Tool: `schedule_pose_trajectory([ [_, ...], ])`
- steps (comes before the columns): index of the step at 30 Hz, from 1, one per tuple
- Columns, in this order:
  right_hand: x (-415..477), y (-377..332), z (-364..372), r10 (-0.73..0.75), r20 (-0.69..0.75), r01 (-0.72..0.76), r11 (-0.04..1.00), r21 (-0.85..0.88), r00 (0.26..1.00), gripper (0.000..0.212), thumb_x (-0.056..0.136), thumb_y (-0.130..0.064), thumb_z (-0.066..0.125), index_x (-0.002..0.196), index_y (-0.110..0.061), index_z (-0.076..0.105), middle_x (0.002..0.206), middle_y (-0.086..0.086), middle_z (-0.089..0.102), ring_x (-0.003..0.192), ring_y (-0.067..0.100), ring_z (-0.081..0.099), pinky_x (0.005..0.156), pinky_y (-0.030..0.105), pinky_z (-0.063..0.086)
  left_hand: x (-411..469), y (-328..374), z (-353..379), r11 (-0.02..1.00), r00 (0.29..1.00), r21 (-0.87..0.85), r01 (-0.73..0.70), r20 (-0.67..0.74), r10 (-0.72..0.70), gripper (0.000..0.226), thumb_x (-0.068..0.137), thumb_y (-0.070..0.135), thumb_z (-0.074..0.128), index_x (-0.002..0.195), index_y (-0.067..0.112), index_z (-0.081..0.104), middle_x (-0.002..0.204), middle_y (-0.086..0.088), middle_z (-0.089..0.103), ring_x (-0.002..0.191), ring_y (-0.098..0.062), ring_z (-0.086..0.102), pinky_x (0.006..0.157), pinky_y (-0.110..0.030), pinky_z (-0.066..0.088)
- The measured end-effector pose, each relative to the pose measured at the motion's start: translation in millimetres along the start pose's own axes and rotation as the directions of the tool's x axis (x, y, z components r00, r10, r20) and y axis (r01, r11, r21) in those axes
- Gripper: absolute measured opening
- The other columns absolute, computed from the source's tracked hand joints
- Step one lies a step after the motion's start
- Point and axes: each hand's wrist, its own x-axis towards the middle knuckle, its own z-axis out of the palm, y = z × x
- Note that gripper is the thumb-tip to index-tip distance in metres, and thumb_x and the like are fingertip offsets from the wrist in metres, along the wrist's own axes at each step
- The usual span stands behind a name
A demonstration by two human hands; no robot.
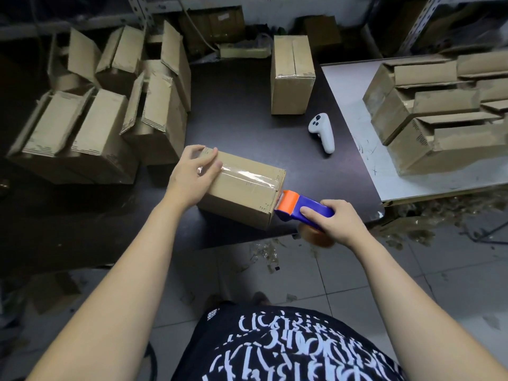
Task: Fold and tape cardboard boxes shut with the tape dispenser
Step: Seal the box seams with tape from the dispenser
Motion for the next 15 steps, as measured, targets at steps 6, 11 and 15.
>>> schedule_pose_trajectory([
  [6,8,-9,-4,0.163,0.059,-0.163,0.987,-0.006,0.985,0.060,0.084,-0.058,0.076,0.054,-0.013,0.050,0.051,0.003,0.043,0.052,0.019,0.041,0.056,0.031,0.032,1,-9,-18,0.999,0.998,-0.046,0.000,0.058,0.003,0.044,0.096,0.034,0.069,0.139,0.026,0.063,0.129,0.013,0.043,0.121,0.003,0.045,0.111,-0.020,0.033],
  [11,-1,-15,5,0.195,-0.171,-0.182,0.979,0.089,0.966,0.063,0.085,-0.052,0.075,0.051,-0.016,0.036,0.051,0.001,0.030,0.055,0.020,0.030,0.055,0.034,0.026,-10,-6,-19,0.988,0.970,-0.101,0.117,-0.201,-0.136,0.052,0.086,0.037,0.081,0.133,0.018,0.068,0.117,0.006,0.044,0.101,0.002,0.047,0.083,0.003,0.031],
  [15,6,-35,-1,0.239,-0.288,-0.178,0.959,0.221,0.928,0.060,0.085,-0.051,0.076,0.057,-0.014,0.039,0.054,0.002,0.031,0.056,0.019,0.028,0.055,0.036,0.027,-21,1,-16,0.960,0.920,-0.151,0.236,-0.283,-0.271,0.053,0.079,0.044,0.084,0.127,0.025,0.070,0.115,0.003,0.043,0.097,-0.006,0.048,0.087,-0.016,0.037],
])
